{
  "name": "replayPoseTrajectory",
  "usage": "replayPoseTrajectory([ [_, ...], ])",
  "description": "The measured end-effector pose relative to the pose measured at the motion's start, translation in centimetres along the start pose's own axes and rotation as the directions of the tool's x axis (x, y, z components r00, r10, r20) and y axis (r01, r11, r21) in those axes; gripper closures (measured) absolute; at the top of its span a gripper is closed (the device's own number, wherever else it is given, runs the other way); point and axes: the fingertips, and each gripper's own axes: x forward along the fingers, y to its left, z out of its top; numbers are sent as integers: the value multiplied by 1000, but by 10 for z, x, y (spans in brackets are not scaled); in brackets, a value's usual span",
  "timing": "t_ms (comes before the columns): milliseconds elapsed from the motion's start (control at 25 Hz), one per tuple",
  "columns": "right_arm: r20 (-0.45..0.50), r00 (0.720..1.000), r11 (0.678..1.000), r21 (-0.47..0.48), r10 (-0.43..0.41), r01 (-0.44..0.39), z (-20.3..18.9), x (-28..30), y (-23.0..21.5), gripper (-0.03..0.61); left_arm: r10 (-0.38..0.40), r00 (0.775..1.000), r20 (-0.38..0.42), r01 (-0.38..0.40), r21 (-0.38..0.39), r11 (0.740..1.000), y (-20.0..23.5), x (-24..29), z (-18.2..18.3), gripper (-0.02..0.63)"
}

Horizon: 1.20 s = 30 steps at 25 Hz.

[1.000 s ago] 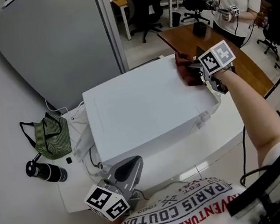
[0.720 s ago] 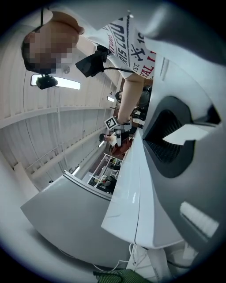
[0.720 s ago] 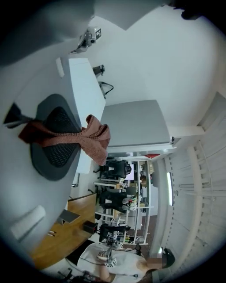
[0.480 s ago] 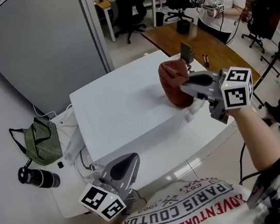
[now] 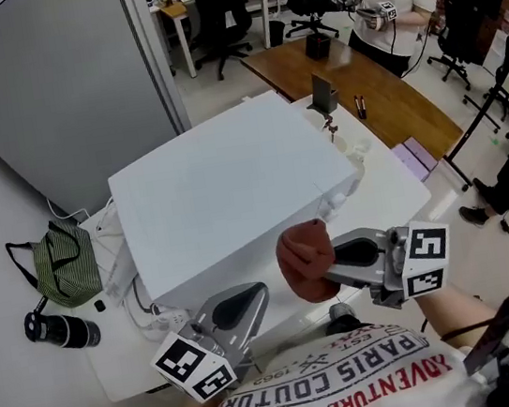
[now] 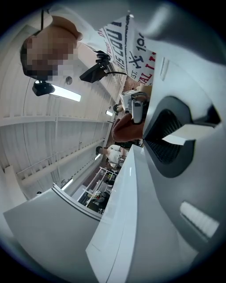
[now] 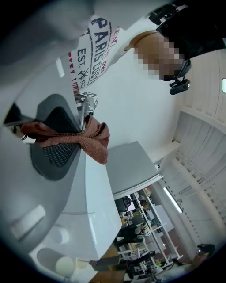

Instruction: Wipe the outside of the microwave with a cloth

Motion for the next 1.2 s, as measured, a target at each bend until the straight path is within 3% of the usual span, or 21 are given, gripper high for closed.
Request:
replayPoseTrajectory([
  [240,51,998,999,23,33,-34,3,-42,-29,535,24,999,-28,-24,20,1000,-11,47,6,609],
  [800,12,978,977,-18,210,-210,26,-171,-152,535,149,989,-14,-149,28,988,-38,238,13,609],
  [1000,49,978,978,-65,202,-199,40,-184,-194,535,178,984,-15,-178,17,984,-37,260,15,609],
  [1200,144,985,992,-98,92,-78,64,-171,-267,534,179,983,-44,-176,50,983,-37,267,26,609],
])
